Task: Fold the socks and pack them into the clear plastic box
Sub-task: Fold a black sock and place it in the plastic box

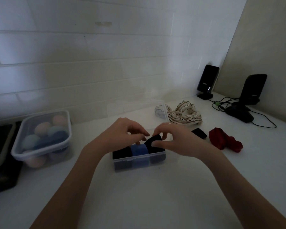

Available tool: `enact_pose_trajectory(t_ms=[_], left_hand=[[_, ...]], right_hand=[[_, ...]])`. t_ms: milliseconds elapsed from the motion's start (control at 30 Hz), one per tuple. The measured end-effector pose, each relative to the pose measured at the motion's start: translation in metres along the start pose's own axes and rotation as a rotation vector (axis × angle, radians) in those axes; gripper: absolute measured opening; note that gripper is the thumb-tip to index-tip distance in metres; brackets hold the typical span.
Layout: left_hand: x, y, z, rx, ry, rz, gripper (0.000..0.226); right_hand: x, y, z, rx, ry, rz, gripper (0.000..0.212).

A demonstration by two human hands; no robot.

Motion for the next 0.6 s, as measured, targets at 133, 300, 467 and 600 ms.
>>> enact_pose_trajectory(t_ms=[133,300,467,600], left_hand=[[0.001,-0.002,-0.002,0.025,0.036,-0.022,0.011],[0.014,-0.002,-0.006,0.040,0.008,0.014,0.016],[0.012,-0.005,-0.006,-0.010,0.156,-0.217,0.016],[0.007,-0.007,-0.006,-0.052,0.334,-0.314,0.020]], right_hand=[[-0.003,-0.009,0.002,0.112,-0.382,-0.190,0.009],[-0.023,-0.022,0.021,0.056,-0.503,-0.424,0.011],[-0.027,-0.025,0.035,-0.044,-0.577,-0.486,0.005],[-0.024,-0.014,0.038,-0.151,-0.493,-0.444,0.013]])
Point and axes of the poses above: each hand's wrist, its own y-axis away from the middle knuckle, its own x-axis out of the palm, z = x × y, the point moved 1 cm from there along -y, towards the middle knuckle, and after that the axes turned 7 degrees about -z, right-handed, at the moved point
